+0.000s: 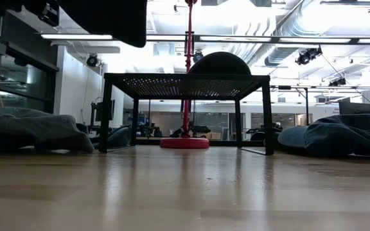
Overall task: Pick & Place hat
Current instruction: Put the lower left black cap on the shelf
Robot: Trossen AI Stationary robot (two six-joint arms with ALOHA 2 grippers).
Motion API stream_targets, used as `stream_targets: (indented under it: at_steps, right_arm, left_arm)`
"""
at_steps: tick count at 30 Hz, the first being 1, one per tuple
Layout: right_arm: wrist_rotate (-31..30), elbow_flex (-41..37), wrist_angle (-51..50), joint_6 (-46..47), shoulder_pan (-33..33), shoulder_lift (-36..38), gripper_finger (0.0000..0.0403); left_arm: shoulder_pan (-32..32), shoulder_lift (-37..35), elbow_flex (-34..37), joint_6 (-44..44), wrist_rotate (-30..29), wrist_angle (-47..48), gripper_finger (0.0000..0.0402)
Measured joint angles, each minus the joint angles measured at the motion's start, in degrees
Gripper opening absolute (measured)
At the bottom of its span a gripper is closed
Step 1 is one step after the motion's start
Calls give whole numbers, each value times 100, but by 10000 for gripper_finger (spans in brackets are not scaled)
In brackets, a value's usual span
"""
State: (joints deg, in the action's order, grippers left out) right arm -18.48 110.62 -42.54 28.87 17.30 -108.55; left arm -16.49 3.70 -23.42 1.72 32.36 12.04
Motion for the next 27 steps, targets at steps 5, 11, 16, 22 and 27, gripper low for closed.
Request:
stream_targets:
  at_steps: [5, 11, 16, 22, 27]
  right_arm:
    - [-18, -2, 2, 8, -2, -2, 3]
    - [-51, -1, 3, -36, -4, -4, 4]
    - [-150, -2, 18, -34, -4, -4, 25]
    - [-17, -2, 20, 106, -4, -4, 43]
    - [-7, -2, 17, 131, -4, -4, 46]
  left_arm:
    - [0, 0, 0, 0, -105, 14, 82]
    - [0, 0, 0, 27, -377, 14, 42]
    - [0, 0, 0, 283, -599, -7, 42]
    - [0, 0, 2, 869, -637, -162, 42]
    - [2, 131, -209, 1407, -649, -115, 42]
